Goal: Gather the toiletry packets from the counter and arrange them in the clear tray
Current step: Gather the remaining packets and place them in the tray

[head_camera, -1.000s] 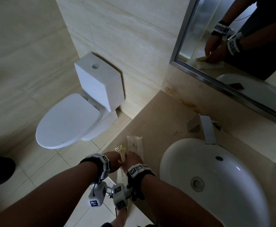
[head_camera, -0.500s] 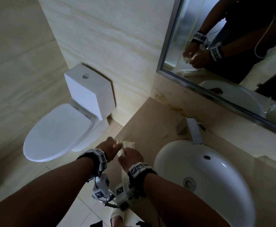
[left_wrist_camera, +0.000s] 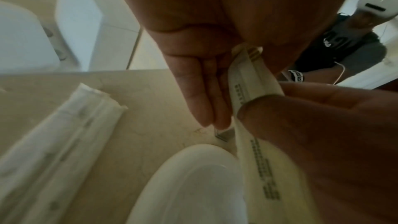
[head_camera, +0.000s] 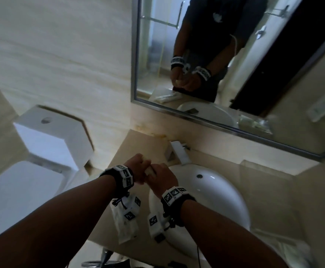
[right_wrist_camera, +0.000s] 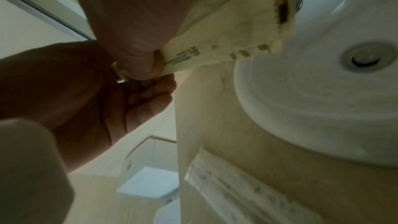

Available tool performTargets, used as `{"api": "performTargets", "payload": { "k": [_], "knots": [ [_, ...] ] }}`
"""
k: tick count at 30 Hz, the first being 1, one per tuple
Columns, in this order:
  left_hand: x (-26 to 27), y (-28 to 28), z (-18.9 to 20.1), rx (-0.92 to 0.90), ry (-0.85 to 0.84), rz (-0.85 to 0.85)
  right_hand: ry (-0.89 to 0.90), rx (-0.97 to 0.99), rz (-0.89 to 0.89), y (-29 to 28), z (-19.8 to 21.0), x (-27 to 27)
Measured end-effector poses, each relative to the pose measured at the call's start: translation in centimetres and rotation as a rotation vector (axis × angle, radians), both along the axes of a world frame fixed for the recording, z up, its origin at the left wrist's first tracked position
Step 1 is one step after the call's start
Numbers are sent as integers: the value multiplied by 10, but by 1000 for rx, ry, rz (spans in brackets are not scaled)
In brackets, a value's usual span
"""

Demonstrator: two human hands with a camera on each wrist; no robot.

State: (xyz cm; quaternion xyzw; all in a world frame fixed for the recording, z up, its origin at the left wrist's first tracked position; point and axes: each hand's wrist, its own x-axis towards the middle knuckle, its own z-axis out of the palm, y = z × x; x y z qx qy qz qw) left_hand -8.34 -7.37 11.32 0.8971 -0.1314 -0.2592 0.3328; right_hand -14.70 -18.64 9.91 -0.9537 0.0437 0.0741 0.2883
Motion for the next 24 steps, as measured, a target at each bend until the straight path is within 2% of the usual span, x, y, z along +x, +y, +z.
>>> {"api": "performTargets", "payload": {
  "k": [1, 2, 3, 4, 5, 7, 10, 12, 15, 20, 24],
  "knots": [
    [-3, -4, -1, -36, -63, -11, -4, -2, 21, -9, 4, -3],
    [1, -9, 5, -389, 149, 125, 13, -12, 24, -18, 7, -6],
    [0, -17, 9, -503, 272, 261, 53, -22, 10, -27, 8, -9],
    [3, -25, 3, -458, 230, 380, 95, -28, -16, -36, 10, -12],
    [5, -33, 2, -473, 291, 443, 143, -31, -50, -45, 10, -17],
    [6, -43, 7, -473, 334, 460, 199, 8, -119, -61, 12, -28],
    [1, -59, 11, -518, 345, 435, 249, 174, -243, -79, 18, -42],
    [-7, -71, 10, -524, 387, 362, 234, 208, -305, -90, 20, -47],
    [-19, -88, 10, -455, 398, 241, 147, 139, -336, -111, 24, -52],
    [-41, -120, 21, -327, 298, 83, 96, 142, -298, -154, 30, -72],
    [-50, -142, 35, -91, 141, -87, 78, -60, -178, -197, 33, -92]
  ]
}}
